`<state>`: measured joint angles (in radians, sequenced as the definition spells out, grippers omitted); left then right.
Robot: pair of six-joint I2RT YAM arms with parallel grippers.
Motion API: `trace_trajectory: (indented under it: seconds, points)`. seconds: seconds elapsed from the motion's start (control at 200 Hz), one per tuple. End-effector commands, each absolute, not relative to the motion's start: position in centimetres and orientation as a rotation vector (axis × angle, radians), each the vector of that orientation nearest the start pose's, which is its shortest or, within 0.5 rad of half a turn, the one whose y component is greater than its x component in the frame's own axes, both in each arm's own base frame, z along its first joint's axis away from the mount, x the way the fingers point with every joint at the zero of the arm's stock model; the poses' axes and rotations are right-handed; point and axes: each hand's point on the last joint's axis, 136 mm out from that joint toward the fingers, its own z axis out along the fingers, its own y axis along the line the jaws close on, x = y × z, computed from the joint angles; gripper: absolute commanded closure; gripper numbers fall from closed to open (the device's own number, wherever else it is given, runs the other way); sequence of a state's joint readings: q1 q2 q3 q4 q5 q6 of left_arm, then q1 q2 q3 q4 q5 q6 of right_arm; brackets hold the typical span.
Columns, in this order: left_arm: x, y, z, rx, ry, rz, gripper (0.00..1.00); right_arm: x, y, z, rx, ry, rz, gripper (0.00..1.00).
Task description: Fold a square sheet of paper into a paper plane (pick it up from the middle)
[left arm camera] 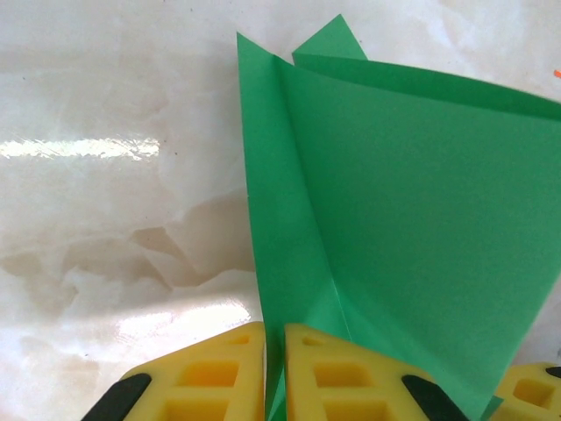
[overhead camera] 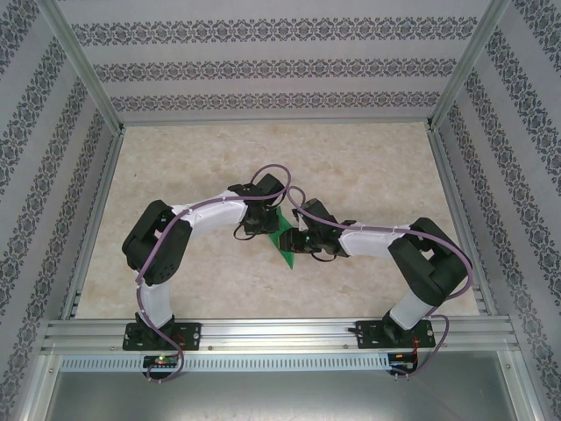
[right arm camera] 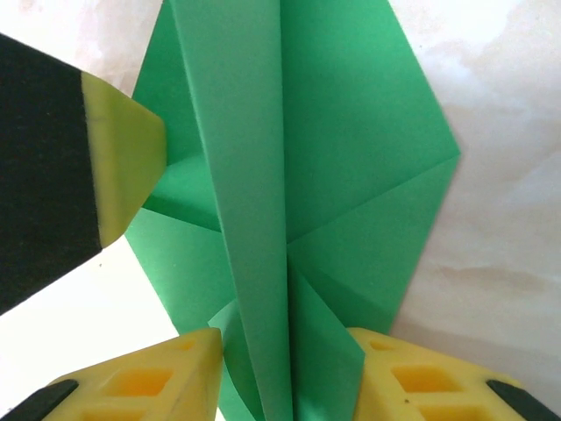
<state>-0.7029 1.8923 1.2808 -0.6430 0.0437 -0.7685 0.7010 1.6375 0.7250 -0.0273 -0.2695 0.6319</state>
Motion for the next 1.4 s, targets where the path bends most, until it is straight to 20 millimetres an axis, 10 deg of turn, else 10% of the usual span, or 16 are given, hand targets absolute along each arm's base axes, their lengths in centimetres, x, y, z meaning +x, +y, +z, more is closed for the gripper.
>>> trace_trajectory:
  seconds: [0.0, 0.54, 1.394]
  points:
    - [31.3, -28.1, 4.2, -0.074, 2.891, -0.393, 0.86, 26.1, 28.5, 3.1, -0.263, 2.658, 0.818, 0.58]
    - [31.3, -28.1, 4.3, -0.075, 2.893, -0.397, 0.86, 25.3, 29.3, 2.8, -0.365, 2.645, 0.861, 0.48]
    - [31.3, -28.2, 6.0, -0.08, 2.846, -0.455, 0.81, 26.7, 28.6, 2.7, -0.319, 2.649, 0.677, 0.89]
